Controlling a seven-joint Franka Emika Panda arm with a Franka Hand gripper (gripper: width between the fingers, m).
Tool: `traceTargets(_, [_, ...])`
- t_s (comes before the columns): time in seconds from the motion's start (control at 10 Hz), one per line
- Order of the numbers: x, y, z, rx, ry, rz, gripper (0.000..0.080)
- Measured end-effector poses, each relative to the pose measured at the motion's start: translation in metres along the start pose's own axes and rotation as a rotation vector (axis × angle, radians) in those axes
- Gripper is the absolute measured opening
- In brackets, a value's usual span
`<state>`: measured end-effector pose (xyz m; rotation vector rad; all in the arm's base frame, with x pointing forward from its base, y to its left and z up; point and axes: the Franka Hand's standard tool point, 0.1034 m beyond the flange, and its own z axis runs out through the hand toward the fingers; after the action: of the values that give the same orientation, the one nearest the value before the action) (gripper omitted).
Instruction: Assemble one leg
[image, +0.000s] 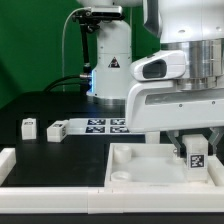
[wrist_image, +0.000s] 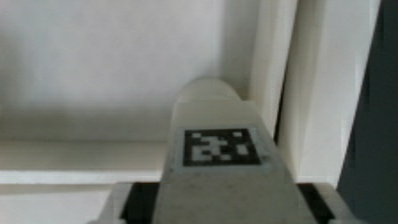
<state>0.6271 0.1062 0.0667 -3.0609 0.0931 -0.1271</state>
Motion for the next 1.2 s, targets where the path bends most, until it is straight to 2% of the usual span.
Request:
traceTargets(0.2, [-0.0035,-0.0095,-0.0008,0.007,-0.011,0.336,0.0288])
traceTargets(0.6, [-0.0070,-0.0119,0.0023,0.013,-0.027,0.825,0.0290])
traceTargets(0.9, [-0.0071,-0.0123,0.0027,0.015,-0.028,1.028,0.0290])
traceTargets(1.2, [-0.0071,-0.0121,0.0026,0.017,-0.029,1.027,0.0290])
